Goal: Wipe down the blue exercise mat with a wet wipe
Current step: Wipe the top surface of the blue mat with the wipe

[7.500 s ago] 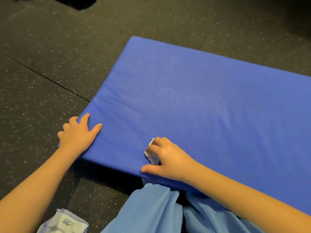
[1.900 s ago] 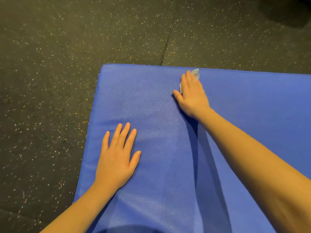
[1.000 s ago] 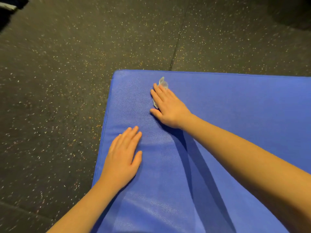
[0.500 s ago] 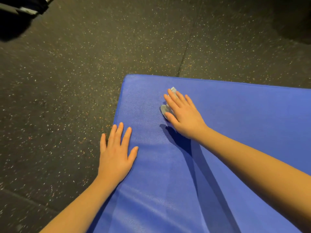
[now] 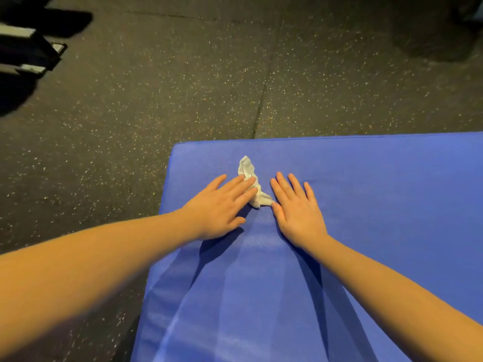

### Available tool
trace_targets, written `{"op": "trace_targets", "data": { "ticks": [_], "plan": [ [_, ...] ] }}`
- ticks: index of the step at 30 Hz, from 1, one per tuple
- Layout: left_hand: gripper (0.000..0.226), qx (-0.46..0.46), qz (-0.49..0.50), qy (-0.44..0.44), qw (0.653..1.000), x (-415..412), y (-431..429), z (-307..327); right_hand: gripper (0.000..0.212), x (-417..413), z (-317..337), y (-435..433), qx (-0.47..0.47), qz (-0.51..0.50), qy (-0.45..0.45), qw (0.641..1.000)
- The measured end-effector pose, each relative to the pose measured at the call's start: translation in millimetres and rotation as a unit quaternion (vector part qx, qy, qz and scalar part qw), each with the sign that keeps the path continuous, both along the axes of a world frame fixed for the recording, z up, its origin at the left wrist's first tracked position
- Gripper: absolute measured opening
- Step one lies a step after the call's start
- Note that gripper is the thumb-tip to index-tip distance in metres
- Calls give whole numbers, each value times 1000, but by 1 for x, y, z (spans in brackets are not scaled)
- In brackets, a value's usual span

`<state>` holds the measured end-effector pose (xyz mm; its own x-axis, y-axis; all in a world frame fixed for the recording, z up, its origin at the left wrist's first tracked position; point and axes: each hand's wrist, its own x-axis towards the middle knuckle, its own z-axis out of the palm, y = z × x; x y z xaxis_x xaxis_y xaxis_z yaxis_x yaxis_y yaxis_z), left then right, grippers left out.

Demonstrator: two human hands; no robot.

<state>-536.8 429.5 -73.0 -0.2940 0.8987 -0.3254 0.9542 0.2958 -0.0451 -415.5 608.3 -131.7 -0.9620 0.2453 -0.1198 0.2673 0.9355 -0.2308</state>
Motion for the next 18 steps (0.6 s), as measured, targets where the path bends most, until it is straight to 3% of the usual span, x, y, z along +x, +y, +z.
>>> {"op": "trace_targets", "data": {
  "ticks": [3, 7, 11, 15, 16, 18],
  "plan": [
    [81, 41, 71, -36, 996, 5, 18, -23, 58, 2, -2, -2, -15, -21, 50, 998],
    [75, 140, 192, -64, 969, 29, 26, -54, 52, 2, -5, -2, -8, -43, 102, 994],
    [78, 173, 244, -48, 953, 12, 38, -59, 51, 4, -7, -2, -4, -39, 114, 993],
    [58, 211, 409, -34, 887, 0, 71, -55, 52, 3, -6, -1, 1, -39, 111, 993],
    [55, 210, 414, -24, 886, 3, 77, -55, 52, 3, -7, -1, 0, -40, 110, 993],
    [50, 207, 343, -3, 916, 10, 77, -60, 52, 3, -7, -1, -5, -40, 107, 993]
  ]
}}
